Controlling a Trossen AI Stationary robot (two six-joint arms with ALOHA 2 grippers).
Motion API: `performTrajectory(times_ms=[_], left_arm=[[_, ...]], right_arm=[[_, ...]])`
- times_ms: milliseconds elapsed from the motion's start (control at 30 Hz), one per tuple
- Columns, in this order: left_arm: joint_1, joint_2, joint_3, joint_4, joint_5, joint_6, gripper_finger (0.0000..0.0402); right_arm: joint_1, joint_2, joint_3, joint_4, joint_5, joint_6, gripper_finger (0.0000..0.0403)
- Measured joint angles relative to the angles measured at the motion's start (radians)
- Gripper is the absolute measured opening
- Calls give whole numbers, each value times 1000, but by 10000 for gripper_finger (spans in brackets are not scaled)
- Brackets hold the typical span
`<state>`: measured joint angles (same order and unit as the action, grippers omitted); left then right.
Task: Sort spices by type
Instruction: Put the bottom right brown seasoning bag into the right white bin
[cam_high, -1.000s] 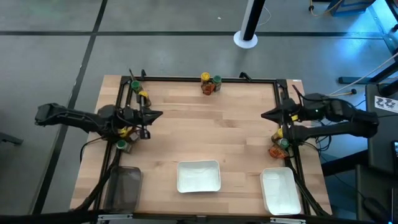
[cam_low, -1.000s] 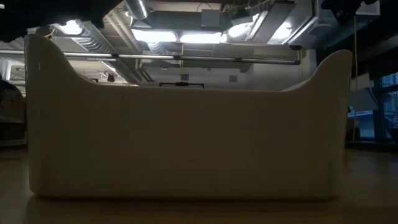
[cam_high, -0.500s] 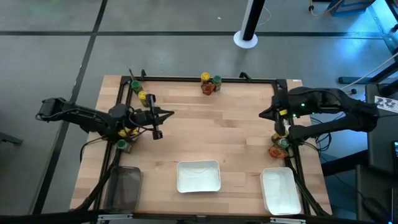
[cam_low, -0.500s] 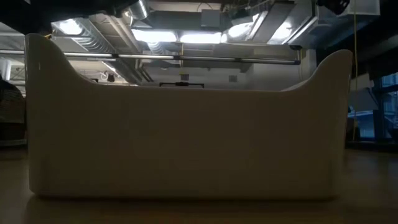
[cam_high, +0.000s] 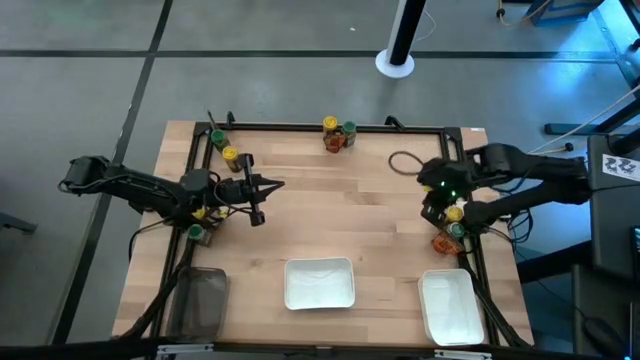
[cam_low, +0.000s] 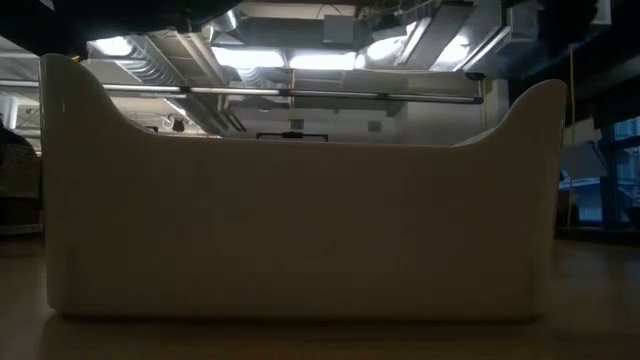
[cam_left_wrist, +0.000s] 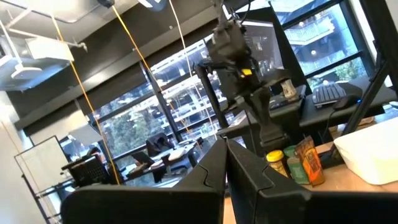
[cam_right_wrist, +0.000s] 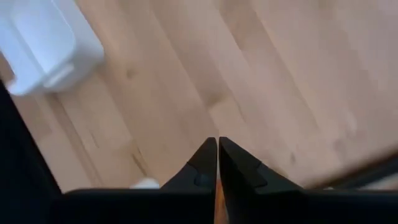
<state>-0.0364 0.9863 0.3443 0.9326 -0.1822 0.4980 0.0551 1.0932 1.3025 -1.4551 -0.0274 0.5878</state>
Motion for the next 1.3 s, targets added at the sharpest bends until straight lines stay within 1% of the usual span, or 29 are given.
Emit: performTrajectory(times_ms=[100,167,233,400,633,767,833,933,1000,1200,1300], left_arm=[[0,0,0,-1,0,0,4],[0,0,0,-2,0,0,4],[-2,0,0,-2,0,-1,4],[-2,0,0,-5,0,-40,4],[-2,0,0,-12,0,-92,4],[-2,0,0,-18,0,-98,4],[-2,0,0,-18,0,-98,4],[-2,0,0,-17,0,-98,4],[-2,0,0,-17,0,-98,4],[-2,0,0,-17,0,-98,4],[-2,0,0,-17,0,-98,4]], right_arm=[[73,13,0,-64,0,114,19],[137,11,0,-94,19,195,19],[200,9,0,-103,38,273,19],[353,9,-5,-116,46,482,19],[539,9,-84,-116,44,754,19],[614,9,-149,-117,24,873,19],[630,11,-181,-116,-8,913,21],[642,11,-221,-116,-48,970,45],[648,10,-240,-116,-55,995,74],[647,10,-277,-93,-77,1004,175],[647,10,-300,-71,-78,1004,212]])
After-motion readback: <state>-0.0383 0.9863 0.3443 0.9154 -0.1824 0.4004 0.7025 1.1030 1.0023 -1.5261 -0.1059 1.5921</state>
